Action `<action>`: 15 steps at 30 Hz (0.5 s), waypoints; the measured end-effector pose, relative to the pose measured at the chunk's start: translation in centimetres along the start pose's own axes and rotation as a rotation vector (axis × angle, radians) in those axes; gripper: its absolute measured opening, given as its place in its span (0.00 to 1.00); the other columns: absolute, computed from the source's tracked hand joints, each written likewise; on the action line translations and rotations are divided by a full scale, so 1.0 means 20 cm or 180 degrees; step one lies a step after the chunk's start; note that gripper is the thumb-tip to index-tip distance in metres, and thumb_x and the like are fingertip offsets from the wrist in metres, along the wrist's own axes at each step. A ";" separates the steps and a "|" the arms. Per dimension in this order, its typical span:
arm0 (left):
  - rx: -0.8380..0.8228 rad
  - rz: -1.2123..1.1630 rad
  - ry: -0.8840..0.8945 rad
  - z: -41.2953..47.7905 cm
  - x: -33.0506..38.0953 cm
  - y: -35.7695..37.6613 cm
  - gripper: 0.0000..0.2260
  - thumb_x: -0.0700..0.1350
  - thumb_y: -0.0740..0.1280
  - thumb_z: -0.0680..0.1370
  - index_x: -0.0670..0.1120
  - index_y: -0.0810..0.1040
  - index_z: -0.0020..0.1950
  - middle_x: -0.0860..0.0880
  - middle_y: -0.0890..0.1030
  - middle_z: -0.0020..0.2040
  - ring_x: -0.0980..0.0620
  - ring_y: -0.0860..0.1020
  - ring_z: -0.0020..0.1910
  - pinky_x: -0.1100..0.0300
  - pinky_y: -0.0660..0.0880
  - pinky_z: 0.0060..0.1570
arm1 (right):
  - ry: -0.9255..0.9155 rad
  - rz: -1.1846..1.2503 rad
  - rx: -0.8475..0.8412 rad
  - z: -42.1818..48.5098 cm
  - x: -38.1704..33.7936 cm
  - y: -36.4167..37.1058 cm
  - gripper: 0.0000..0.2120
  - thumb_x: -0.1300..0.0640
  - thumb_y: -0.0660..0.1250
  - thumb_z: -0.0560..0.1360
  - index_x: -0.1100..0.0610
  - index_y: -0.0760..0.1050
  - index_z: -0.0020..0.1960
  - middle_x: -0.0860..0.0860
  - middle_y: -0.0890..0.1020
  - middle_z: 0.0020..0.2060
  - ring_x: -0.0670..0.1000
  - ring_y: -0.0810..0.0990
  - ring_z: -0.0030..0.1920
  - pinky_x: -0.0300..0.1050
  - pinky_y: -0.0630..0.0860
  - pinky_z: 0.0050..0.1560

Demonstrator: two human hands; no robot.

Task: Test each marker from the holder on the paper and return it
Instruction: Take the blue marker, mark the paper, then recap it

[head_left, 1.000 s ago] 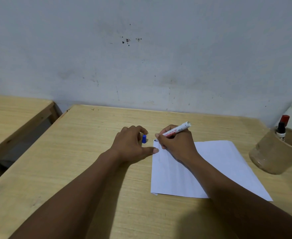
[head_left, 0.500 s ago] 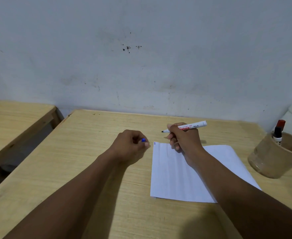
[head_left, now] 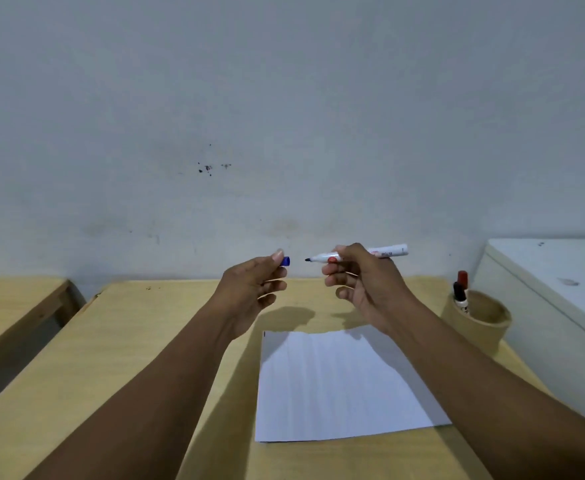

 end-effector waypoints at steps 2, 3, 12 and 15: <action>-0.0083 -0.0129 -0.0059 0.00 -0.02 0.11 0.11 0.55 0.75 0.74 0.48 0.85 0.47 0.52 0.84 0.41 0.53 0.81 0.38 0.58 0.71 0.42 | -0.0142 -0.0001 0.0035 -0.02 -0.04 -0.03 0.08 0.60 0.67 0.78 0.59 0.79 0.41 0.56 0.84 0.33 0.50 0.81 0.28 0.43 0.68 0.31; -0.0128 -0.0184 -0.0082 0.00 -0.02 0.16 0.11 0.55 0.76 0.73 0.48 0.85 0.47 0.52 0.84 0.41 0.53 0.81 0.38 0.58 0.72 0.41 | -0.0195 -0.0005 0.0061 -0.03 -0.06 -0.05 0.08 0.60 0.67 0.78 0.59 0.80 0.41 0.56 0.84 0.33 0.50 0.82 0.28 0.43 0.69 0.31; -0.0313 -0.0244 -0.0027 0.00 -0.04 0.48 0.08 0.51 0.75 0.74 0.48 0.85 0.43 0.52 0.82 0.36 0.50 0.81 0.43 0.58 0.72 0.44 | -0.0328 0.0222 0.0171 -0.09 -0.11 -0.21 0.05 0.61 0.70 0.79 0.63 0.79 0.47 0.58 0.85 0.34 0.51 0.84 0.30 0.40 0.75 0.28; -0.0370 -0.0127 0.0110 0.01 -0.02 0.55 0.08 0.51 0.75 0.75 0.47 0.86 0.43 0.52 0.83 0.36 0.49 0.82 0.46 0.57 0.73 0.47 | -0.0261 0.0117 0.0126 -0.11 -0.14 -0.26 0.06 0.58 0.71 0.79 0.61 0.80 0.46 0.58 0.86 0.37 0.50 0.84 0.30 0.40 0.75 0.29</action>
Point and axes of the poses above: each hand's wrist, its own z-axis towards the middle knuckle, its own y-axis out of the palm, x = y × z, the point moved 9 cm from there along z, towards the middle knuckle
